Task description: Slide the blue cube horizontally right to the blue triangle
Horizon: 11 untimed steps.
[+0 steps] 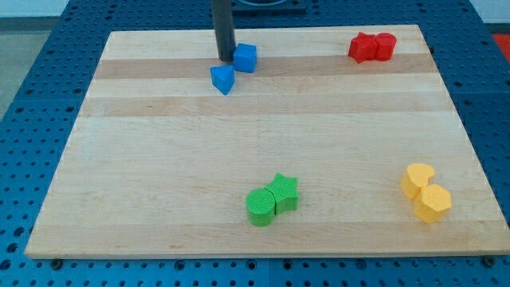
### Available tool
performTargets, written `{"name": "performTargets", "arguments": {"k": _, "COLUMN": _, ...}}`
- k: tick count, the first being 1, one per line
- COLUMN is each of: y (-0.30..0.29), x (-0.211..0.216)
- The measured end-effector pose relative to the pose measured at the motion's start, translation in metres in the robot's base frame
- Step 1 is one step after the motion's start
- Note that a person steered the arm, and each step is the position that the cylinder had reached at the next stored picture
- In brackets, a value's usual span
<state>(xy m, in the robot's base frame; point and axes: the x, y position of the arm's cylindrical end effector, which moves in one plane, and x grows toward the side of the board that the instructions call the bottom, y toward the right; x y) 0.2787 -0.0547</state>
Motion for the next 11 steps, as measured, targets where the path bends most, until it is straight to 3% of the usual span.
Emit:
{"name": "performTargets", "arguments": {"k": 2, "y": 0.021, "x": 0.023}}
{"name": "performTargets", "arguments": {"k": 4, "y": 0.043, "x": -0.038}}
{"name": "performTargets", "arguments": {"k": 11, "y": 0.092, "x": 0.048}}
